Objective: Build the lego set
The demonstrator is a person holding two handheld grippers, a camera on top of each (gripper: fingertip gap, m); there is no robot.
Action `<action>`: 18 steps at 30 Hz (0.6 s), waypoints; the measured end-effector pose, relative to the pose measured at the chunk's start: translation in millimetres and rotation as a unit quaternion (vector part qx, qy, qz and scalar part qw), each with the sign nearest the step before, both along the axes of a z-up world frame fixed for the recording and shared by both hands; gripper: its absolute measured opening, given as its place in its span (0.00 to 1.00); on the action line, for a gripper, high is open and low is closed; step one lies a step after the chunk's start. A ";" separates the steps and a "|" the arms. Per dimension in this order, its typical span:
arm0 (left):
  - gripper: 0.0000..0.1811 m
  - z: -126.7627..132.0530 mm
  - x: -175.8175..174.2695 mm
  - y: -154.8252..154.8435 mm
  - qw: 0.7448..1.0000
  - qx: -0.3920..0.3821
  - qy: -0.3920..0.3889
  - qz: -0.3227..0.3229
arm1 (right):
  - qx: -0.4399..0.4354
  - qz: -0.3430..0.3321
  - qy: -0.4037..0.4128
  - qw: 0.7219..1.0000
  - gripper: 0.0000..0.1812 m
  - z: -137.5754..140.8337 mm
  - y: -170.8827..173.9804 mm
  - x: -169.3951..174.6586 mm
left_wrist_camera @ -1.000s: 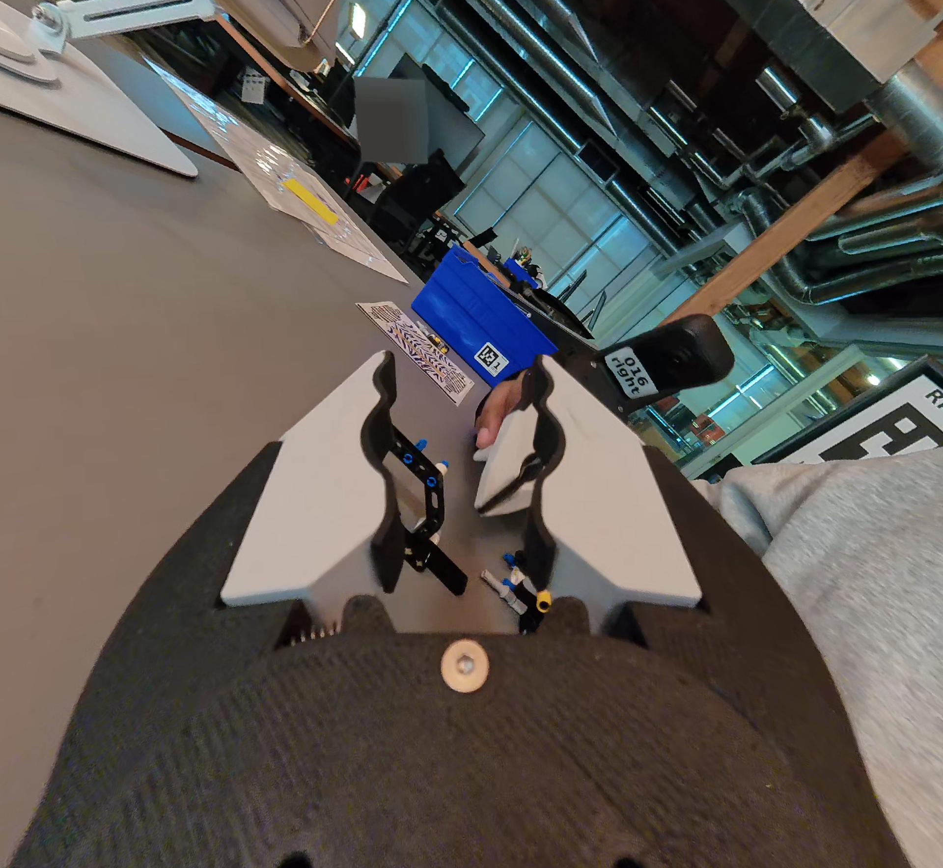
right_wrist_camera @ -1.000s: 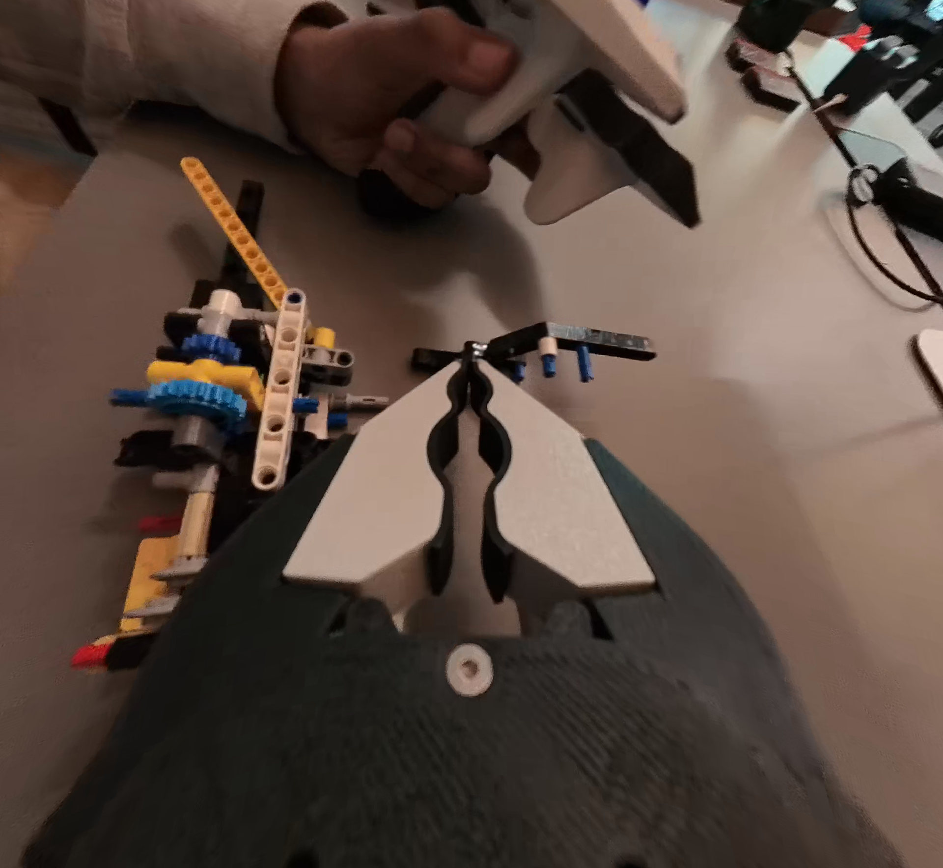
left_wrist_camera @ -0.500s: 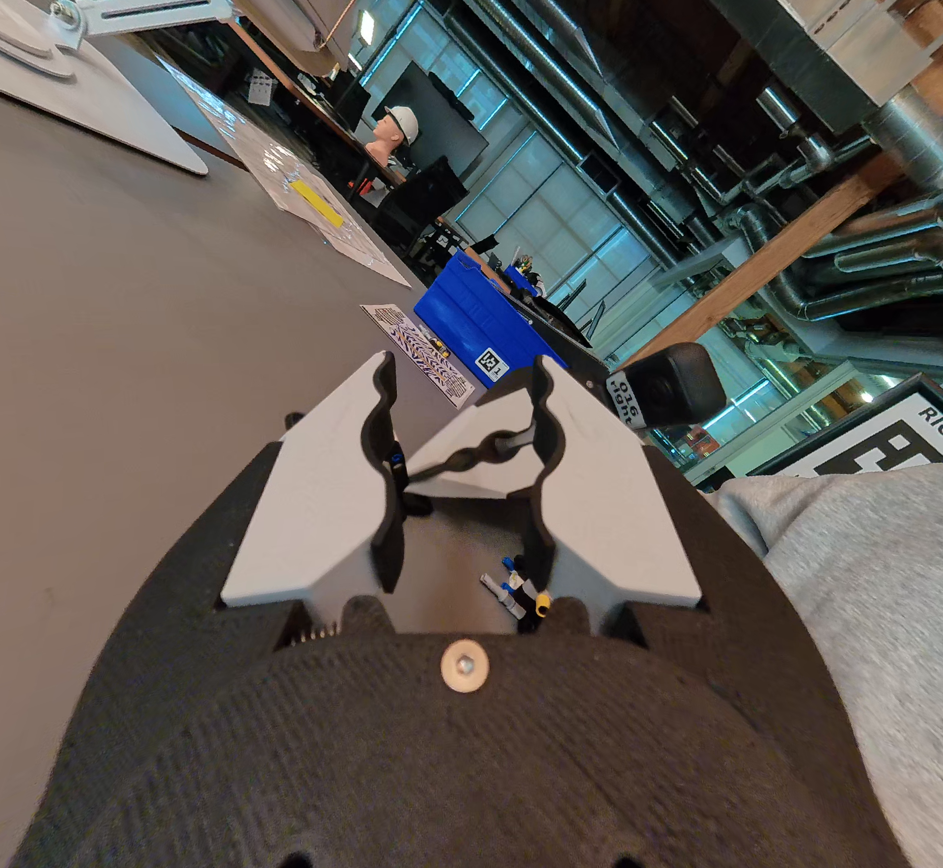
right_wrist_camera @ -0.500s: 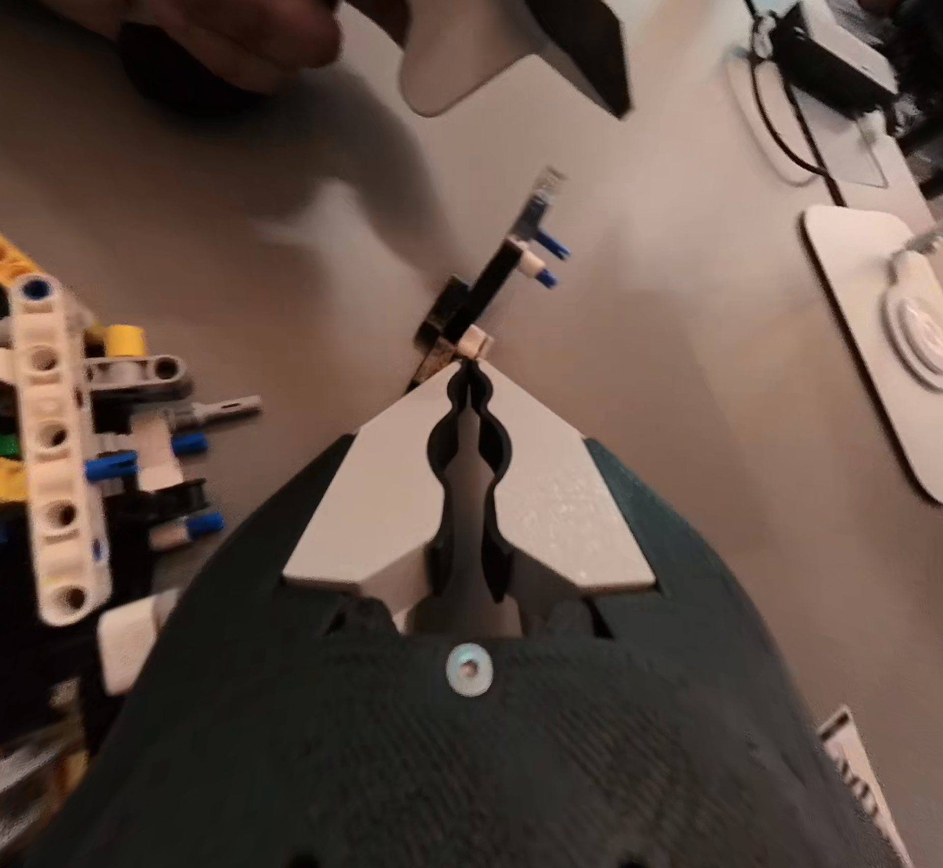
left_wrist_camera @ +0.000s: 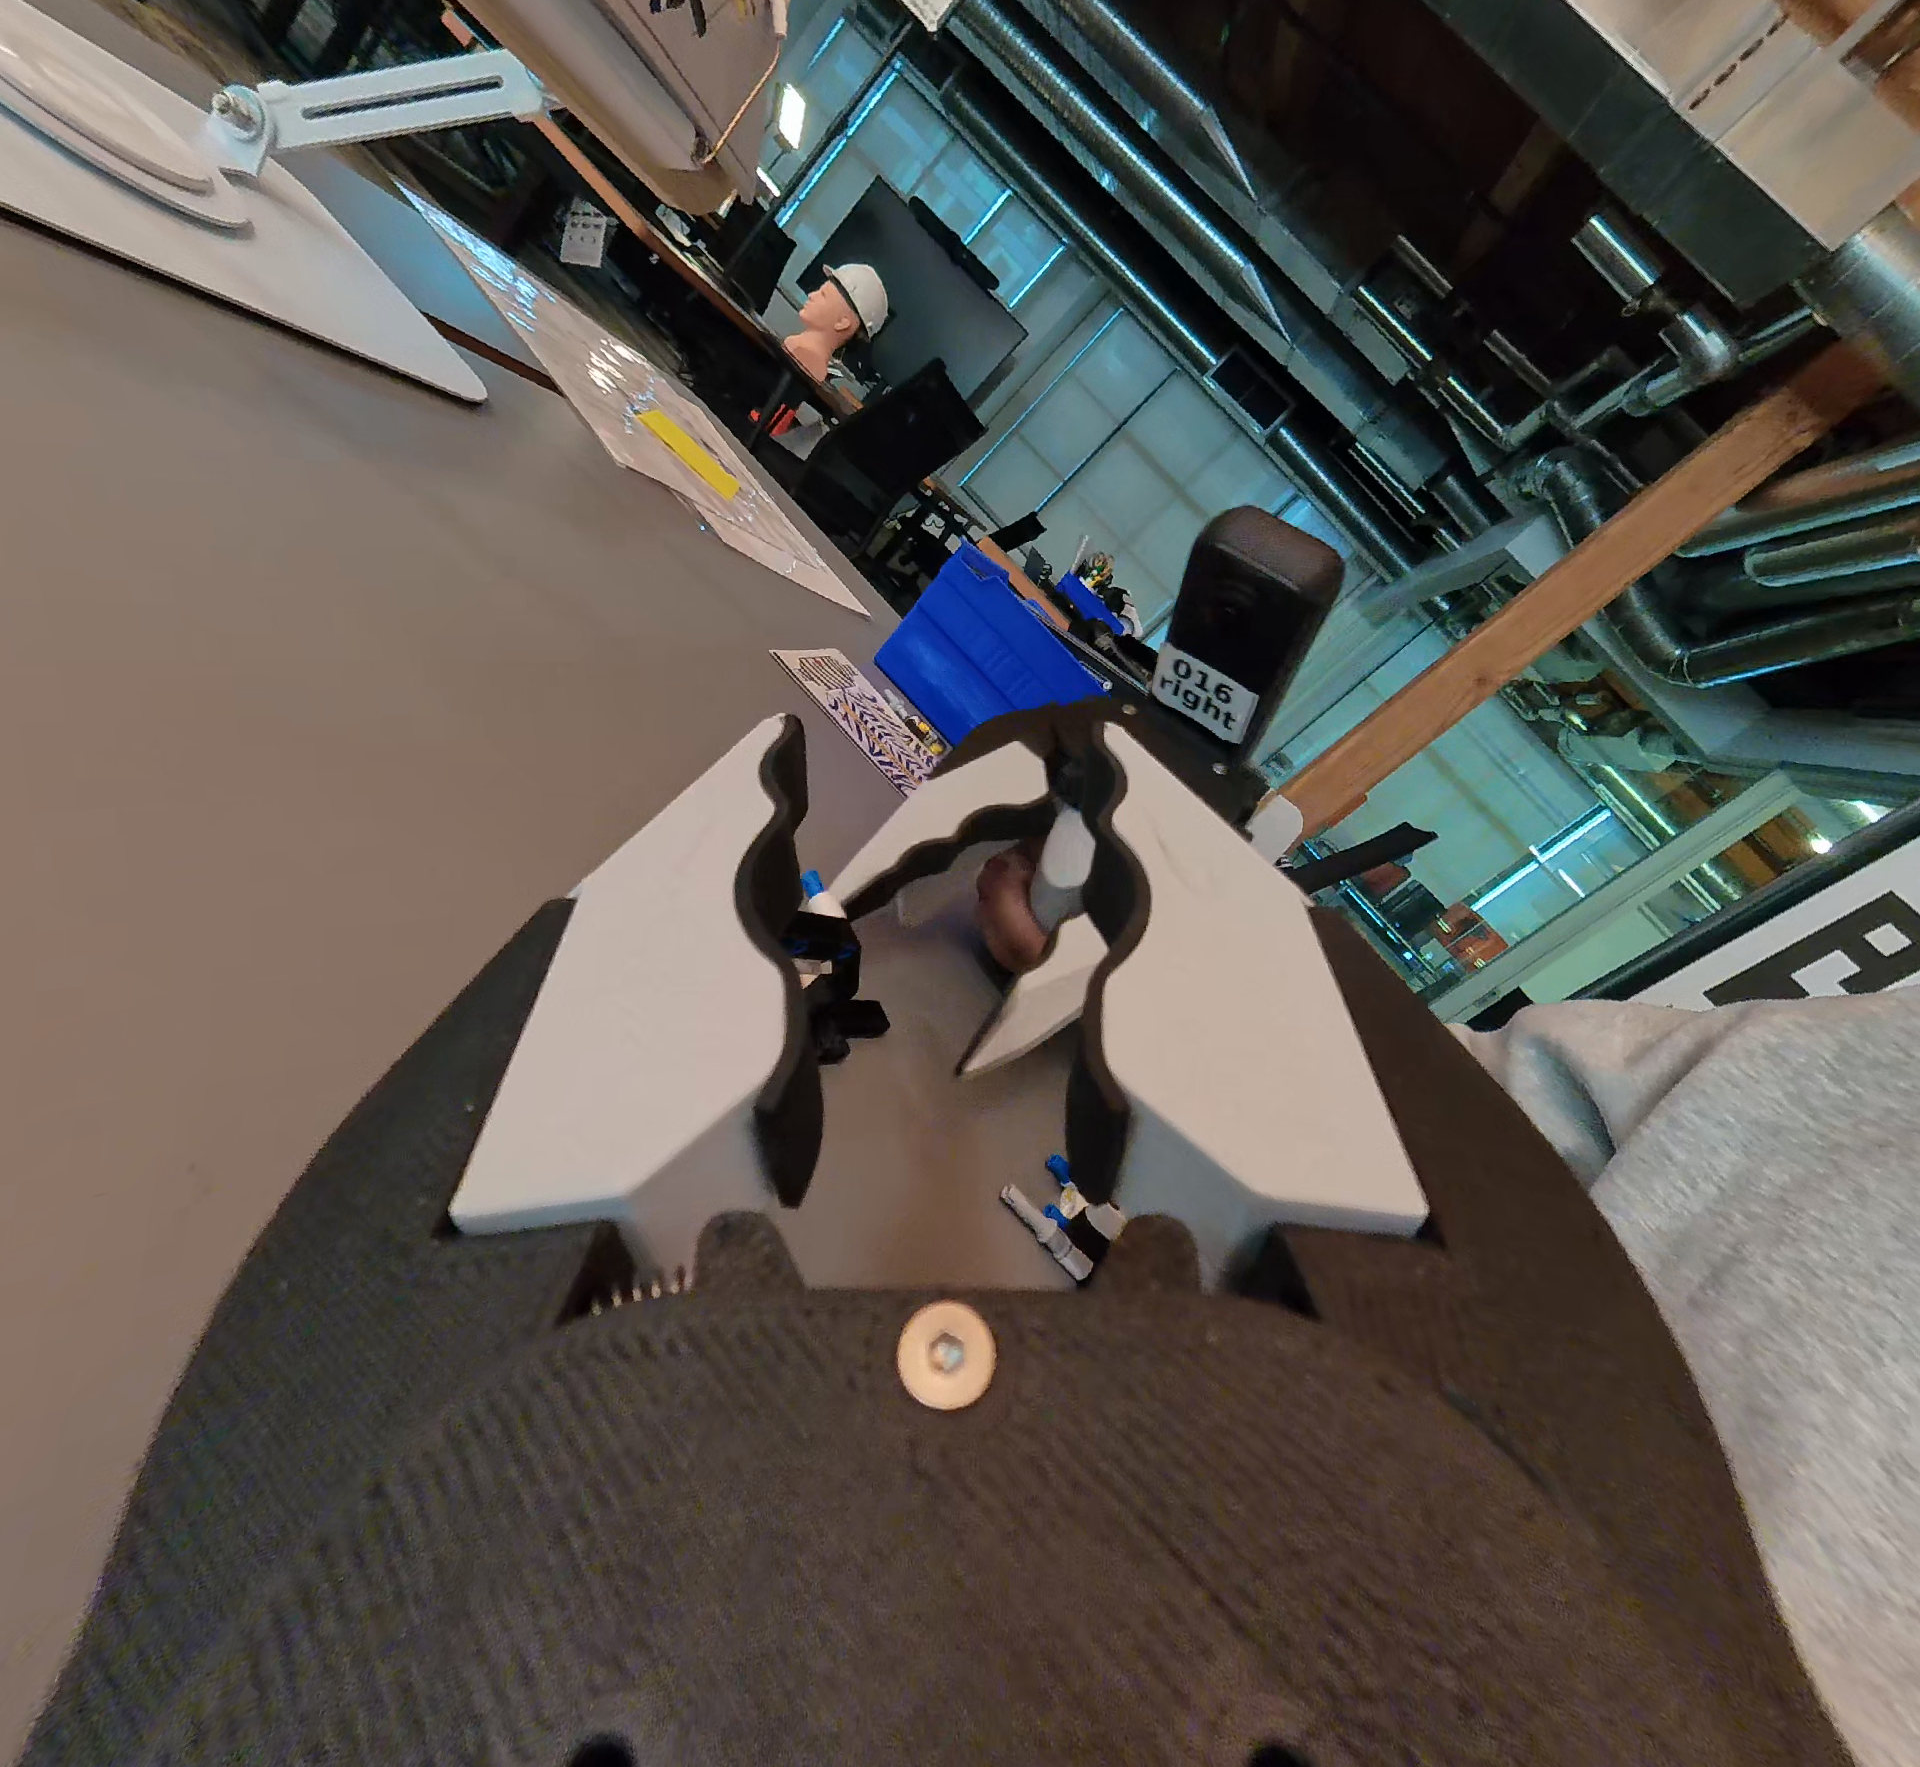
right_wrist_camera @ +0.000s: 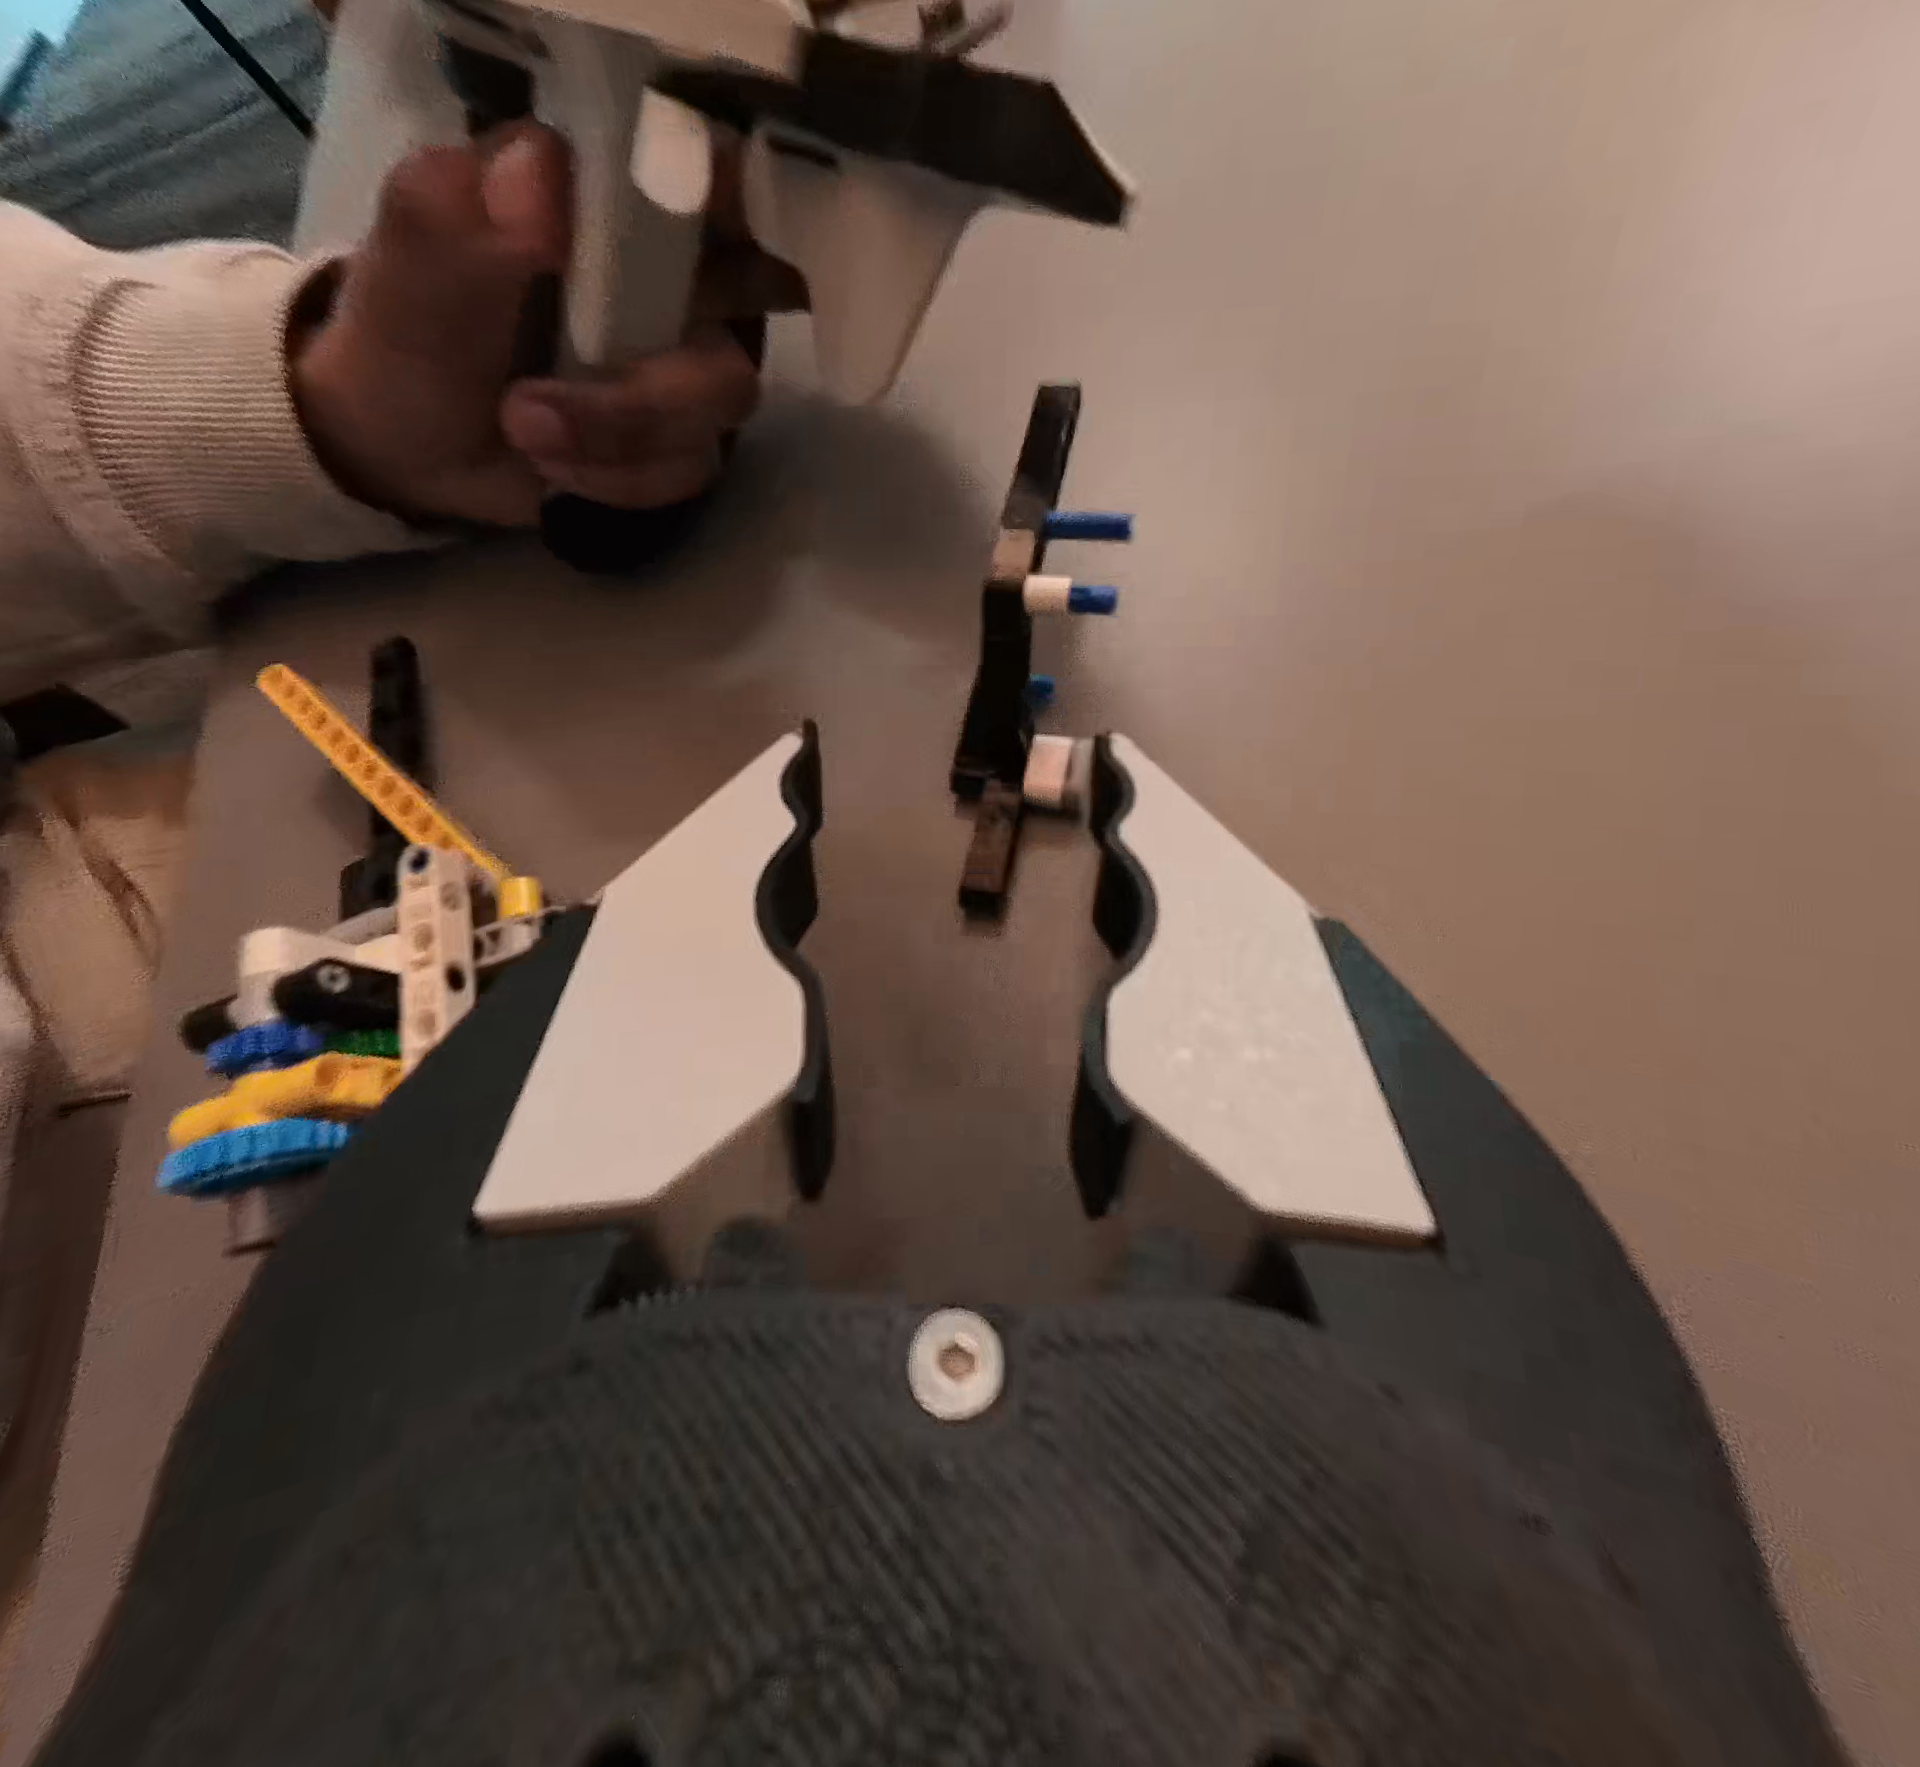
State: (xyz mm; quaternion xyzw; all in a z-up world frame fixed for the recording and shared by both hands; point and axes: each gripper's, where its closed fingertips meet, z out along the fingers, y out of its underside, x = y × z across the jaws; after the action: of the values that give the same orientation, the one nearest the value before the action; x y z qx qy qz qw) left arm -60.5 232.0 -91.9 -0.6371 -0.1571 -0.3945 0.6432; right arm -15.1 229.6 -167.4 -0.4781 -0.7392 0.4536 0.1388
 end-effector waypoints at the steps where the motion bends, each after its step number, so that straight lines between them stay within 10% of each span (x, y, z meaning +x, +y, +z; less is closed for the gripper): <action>1: 0.29 0.0 0.0 0.1 1.000 0.000 -0.001 0.000 | 0.012 -0.003 -0.008 1.000 0.28 -4.2 1.6 -1.4; 18: 0.29 -0.3 -1.2 0.3 1.000 0.001 -0.011 -0.001 | 0.137 0.005 0.012 0.991 0.15 -20.3 6.6 -7.3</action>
State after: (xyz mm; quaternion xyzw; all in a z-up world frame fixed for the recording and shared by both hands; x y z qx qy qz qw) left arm -61.7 232.3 -92.2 -0.6324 -0.1630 -0.4020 0.6417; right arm -22.4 236.2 -187.7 -0.4459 -0.7947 0.3547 0.2095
